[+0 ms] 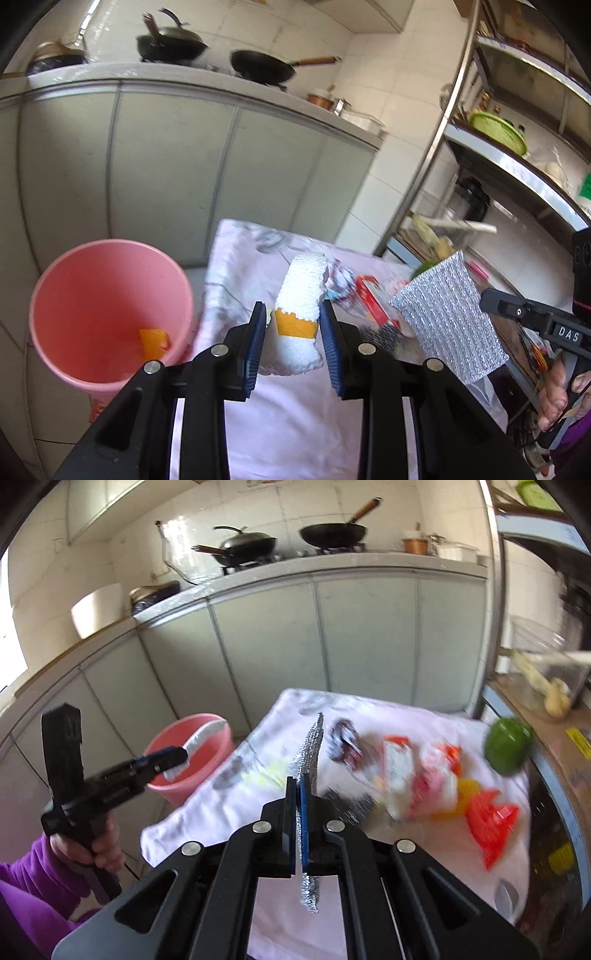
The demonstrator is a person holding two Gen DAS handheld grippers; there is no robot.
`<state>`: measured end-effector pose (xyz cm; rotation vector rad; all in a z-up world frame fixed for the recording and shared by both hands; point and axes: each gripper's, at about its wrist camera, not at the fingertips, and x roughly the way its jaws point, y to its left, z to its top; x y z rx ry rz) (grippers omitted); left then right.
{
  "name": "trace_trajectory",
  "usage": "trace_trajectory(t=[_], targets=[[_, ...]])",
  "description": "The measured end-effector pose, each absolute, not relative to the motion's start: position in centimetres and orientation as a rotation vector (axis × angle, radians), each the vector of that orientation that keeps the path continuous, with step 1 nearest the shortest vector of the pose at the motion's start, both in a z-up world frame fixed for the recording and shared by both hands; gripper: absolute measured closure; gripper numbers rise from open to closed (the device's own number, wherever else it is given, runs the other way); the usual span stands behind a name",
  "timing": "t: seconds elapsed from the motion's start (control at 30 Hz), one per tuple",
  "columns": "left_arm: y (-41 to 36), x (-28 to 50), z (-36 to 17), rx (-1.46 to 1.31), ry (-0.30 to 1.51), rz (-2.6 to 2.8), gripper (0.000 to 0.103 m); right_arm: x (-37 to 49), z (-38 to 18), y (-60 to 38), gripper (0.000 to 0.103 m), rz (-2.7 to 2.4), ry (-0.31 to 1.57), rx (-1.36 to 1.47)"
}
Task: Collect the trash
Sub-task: 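Move both items over the pink bucket and open both tools to release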
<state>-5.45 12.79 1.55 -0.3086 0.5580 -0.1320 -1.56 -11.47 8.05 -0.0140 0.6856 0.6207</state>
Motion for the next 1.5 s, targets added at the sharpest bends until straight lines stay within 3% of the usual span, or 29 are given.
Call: trace_trajectory(t=[0.43, 0.77, 1.5], targets=[[20.3, -6.8, 1.1, -0.359, 0.494, 0.178, 0.074, 2.6, 9.7, 1.4, 0.101, 0.863, 0.629, -0.056], [23.6, -6.3, -1.1, -0.338, 0.524, 0.334, 0.074, 3.7, 7.6, 9.9, 0.101, 0.963, 0.637, -0.065], [25.7, -3.6, -7.5, -0.342, 0.719, 0.425, 0.071, 6.4, -0.6, 14.3, 0.100, 0.909, 0.811, -0.099]])
